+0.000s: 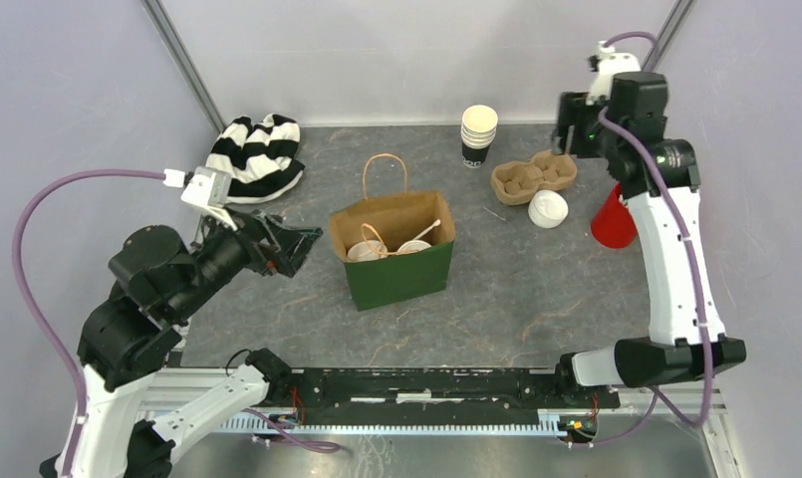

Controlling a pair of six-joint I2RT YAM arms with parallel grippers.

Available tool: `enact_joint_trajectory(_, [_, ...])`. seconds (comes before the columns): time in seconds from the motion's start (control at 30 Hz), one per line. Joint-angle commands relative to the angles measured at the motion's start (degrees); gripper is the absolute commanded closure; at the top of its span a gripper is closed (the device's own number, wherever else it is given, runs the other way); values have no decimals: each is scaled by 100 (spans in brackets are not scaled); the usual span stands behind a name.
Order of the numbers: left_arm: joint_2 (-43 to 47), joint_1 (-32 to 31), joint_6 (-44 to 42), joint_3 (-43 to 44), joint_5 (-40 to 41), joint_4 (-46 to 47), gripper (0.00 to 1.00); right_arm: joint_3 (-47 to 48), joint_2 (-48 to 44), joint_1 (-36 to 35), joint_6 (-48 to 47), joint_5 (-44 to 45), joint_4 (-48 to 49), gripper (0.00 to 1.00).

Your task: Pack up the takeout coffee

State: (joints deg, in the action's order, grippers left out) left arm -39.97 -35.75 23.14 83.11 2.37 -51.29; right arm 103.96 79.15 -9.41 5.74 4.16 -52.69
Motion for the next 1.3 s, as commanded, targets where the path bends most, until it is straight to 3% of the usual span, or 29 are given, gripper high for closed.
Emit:
enact_joint_trajectory(0.0, [-411,-11,-946,2,-115,507,0,-513,437,1404,511,-270,680,30])
enact_joint_trajectory(0.13, [-1023,-11,-1263,345,82,212,0,-818,807,2176,1174,-401,1543,35])
enact_joint_trajectory(0.33, [-1245,-11,-1802,63,403,455,0,442,1928,2579,667,219,918,36])
enact_joint_trajectory(0.57, [-1396,-11,-1905,-242,473,532,0,51,1929,2725,463,302,1109,38])
enact_joint_trajectory(0.67, [-1440,-11,-1903,-262,501,509,0,-13,1963,2728,420,190,992,44])
enact_joint_trajectory(1.27, [-1603,-3,-1842,-99,480,289,0,-756,1677,2727,357,249,989,40])
